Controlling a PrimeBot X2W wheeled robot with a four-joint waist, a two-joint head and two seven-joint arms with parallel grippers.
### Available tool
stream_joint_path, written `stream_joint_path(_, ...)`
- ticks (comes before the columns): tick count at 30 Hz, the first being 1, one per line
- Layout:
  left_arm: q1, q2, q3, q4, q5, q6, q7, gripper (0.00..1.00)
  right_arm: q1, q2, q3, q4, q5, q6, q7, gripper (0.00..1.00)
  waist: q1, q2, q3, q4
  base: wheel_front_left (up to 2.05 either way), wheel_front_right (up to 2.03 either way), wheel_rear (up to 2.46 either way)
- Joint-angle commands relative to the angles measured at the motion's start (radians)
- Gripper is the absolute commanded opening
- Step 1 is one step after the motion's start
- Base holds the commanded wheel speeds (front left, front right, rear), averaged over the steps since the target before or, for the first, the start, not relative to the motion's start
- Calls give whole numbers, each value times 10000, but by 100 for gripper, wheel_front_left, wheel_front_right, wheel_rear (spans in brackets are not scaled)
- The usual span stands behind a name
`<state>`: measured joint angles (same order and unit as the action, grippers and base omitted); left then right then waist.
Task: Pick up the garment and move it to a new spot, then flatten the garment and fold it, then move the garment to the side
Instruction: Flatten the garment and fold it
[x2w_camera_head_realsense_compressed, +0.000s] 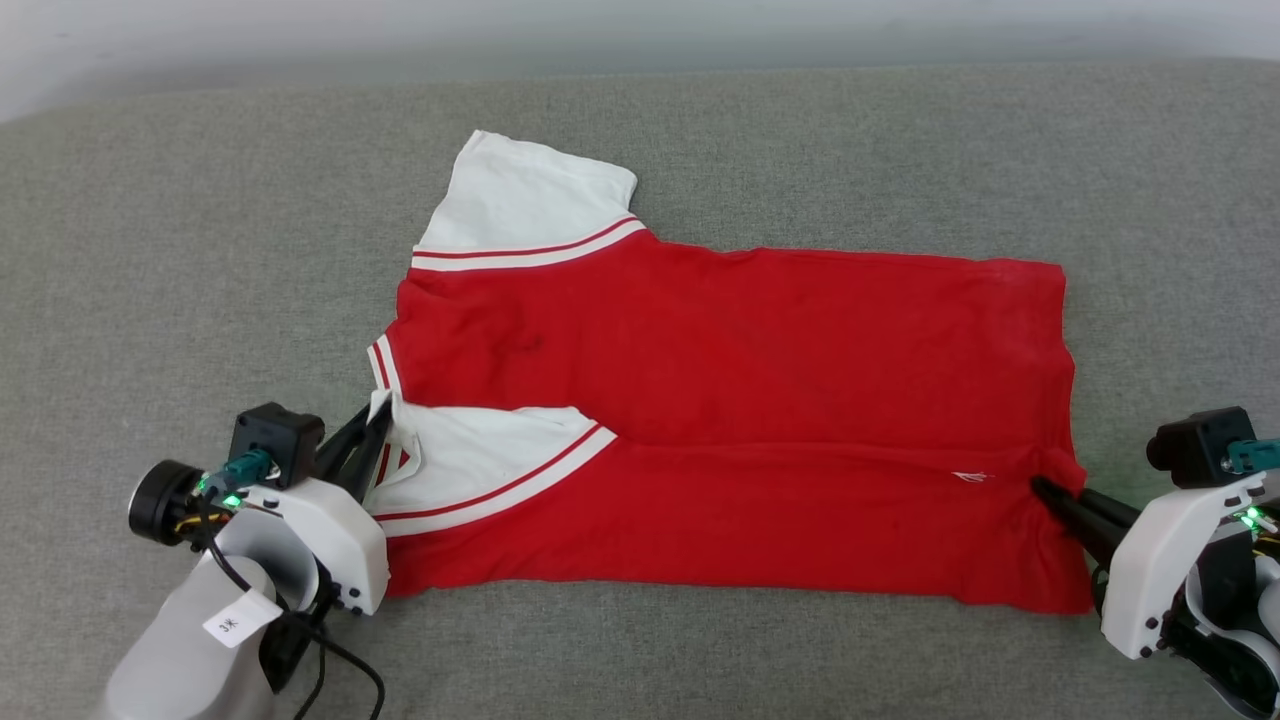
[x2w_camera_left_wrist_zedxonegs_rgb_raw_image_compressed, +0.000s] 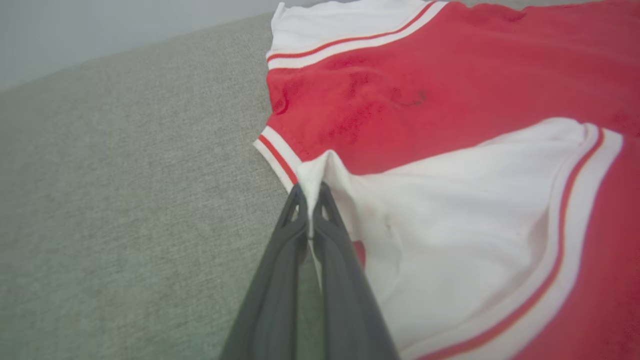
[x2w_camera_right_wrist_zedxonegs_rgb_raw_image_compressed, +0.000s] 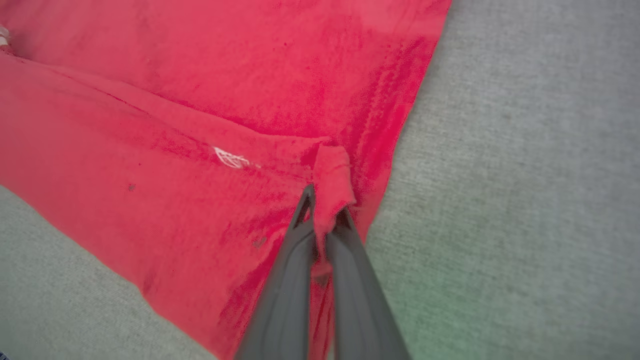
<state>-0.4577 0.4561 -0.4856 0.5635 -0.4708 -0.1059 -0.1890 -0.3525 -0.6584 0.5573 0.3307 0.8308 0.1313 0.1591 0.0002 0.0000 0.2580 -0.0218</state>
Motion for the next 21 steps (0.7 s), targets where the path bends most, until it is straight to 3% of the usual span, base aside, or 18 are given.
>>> stream_joint_path(1,-101,-53,-76,172,-19,-43,-89,0,-173,44,61,90,-26,-11,-72,0,-2,0,26,10,0,0,0)
stream_joint_path(8,-430,-344,-520,1643,-265,-207,-497,0,-375,202,597,707,301,-11,-446,0,-2,0,-54,-4,0,0,0)
stream_joint_path(9,-476,-371,-565,1792,-297,-217,-527,0,-412,203,625,764,325,-11,-534,27,-2,0,-98,-6,0,0,0)
stream_joint_path(10,-544,-396,-583,1933,-359,-215,-580,0,-450,197,661,795,368,-11,-611,43,-2,0,-147,4,0,0,0)
stream_joint_path(11,-671,-381,-640,2134,-402,-217,-631,96,-495,171,642,819,441,-11,-806,100,-2,0,-281,27,0,0,0)
stream_joint_path(12,-744,-356,-655,2177,-384,-221,-679,100,-483,162,645,812,476,-11,-897,100,-2,0,-365,46,0,0,0)
stream_joint_path(21,-1085,185,-1059,1637,-649,-228,-669,100,258,-219,510,137,670,-10,-1507,100,-2,0,-1280,305,0,0,0)
